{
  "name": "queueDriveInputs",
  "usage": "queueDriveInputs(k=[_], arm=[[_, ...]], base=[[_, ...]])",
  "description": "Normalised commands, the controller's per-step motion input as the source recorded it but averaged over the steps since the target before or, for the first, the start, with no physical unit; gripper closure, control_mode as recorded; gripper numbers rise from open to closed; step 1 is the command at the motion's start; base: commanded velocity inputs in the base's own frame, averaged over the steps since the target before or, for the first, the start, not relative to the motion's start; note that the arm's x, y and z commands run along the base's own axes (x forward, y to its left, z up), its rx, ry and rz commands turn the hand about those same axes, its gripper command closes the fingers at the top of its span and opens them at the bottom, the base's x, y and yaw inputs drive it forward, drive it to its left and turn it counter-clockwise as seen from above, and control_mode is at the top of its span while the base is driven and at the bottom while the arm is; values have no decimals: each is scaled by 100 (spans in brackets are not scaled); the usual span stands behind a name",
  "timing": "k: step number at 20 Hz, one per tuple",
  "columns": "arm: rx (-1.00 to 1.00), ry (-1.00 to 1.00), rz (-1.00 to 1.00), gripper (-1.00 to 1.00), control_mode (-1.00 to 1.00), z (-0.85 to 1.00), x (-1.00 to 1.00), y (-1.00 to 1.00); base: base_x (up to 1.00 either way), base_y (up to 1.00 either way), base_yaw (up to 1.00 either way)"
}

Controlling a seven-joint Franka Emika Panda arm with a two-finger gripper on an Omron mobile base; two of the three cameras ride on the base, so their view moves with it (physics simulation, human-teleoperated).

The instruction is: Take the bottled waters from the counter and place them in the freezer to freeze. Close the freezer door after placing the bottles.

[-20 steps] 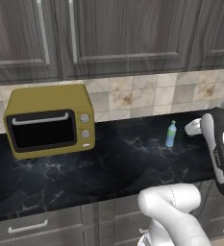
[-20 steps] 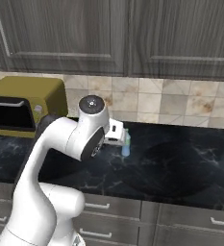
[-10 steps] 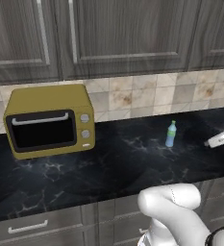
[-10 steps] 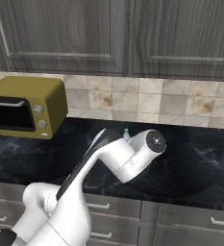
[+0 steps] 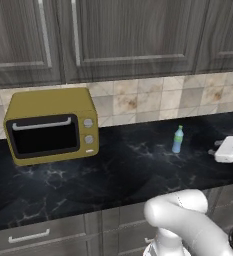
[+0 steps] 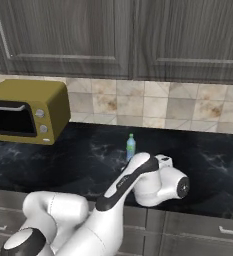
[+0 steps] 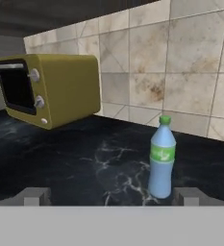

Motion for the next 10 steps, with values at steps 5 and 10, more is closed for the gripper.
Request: queueDriveInputs(k=[5, 10], arm=[[0, -12, 7, -100, -100, 0, 14, 0], [1, 1, -3, -100, -100, -11, 68, -3]], base=[[0, 0, 0], [0, 0, 0]])
